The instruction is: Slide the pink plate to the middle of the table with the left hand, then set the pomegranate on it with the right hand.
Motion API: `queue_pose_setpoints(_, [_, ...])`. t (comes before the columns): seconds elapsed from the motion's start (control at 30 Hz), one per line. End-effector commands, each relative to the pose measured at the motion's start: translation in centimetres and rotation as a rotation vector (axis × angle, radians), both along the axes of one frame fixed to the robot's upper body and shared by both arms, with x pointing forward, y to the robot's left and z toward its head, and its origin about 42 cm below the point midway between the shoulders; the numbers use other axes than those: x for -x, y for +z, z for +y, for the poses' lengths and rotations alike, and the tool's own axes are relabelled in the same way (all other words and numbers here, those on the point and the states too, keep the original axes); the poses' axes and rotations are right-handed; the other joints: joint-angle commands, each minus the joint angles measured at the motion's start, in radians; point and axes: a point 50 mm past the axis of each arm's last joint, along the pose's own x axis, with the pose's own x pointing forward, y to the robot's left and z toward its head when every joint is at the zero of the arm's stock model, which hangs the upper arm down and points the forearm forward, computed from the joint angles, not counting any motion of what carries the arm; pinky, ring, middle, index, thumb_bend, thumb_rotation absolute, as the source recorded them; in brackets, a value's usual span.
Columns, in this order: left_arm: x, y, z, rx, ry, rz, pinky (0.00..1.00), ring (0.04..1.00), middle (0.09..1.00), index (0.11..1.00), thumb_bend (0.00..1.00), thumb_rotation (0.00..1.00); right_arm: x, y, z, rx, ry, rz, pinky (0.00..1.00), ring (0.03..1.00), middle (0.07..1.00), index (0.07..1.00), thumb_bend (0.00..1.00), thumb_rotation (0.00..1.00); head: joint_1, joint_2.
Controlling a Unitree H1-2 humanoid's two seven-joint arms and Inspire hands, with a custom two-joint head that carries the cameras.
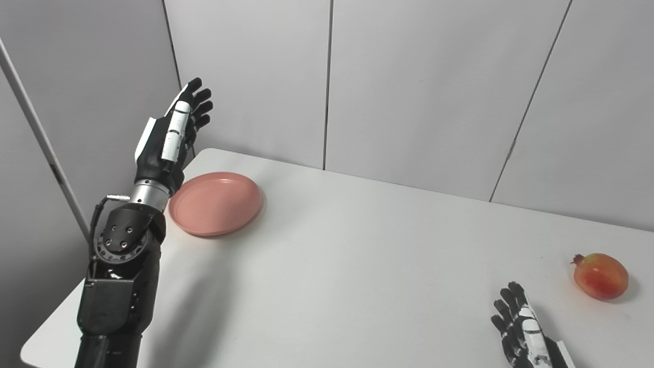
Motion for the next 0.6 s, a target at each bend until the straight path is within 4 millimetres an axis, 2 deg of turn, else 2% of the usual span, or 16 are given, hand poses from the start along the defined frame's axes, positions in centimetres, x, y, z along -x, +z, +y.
queue_pose_setpoints(0.0, [-0.5, 3.1, 0.9, -0.02, 0.013, -0.08, 0.93, 0.926, 0.928, 0.915, 0.43, 1.0, -0.3, 1.4, 0.1, -0.008, 0.003, -0.052, 1.0, 1.0, 1.0, 1.0, 0.05, 1.0, 0.001, 0.001])
queue_pose_setpoints(0.17, [-0.3, 2.5, 2.2, 0.019, 0.041, -0.052, 0.95, 0.908, 0.913, 0.905, 0.39, 1.0, -0.3, 1.5, 0.0, -0.019, 0.004, -0.045, 1.0, 1.0, 1.0, 1.0, 0.07, 1.0, 0.005, 0.004])
queue_pose_setpoints(0.57, [-0.3, 0.3, 5.3, 0.092, 0.115, 0.003, 0.93, 0.931, 0.933, 0.929, 0.37, 1.0, -0.2, 1.8, -0.1, -0.016, -0.001, -0.044, 1.0, 1.0, 1.0, 1.0, 0.05, 1.0, 0.013, 0.007])
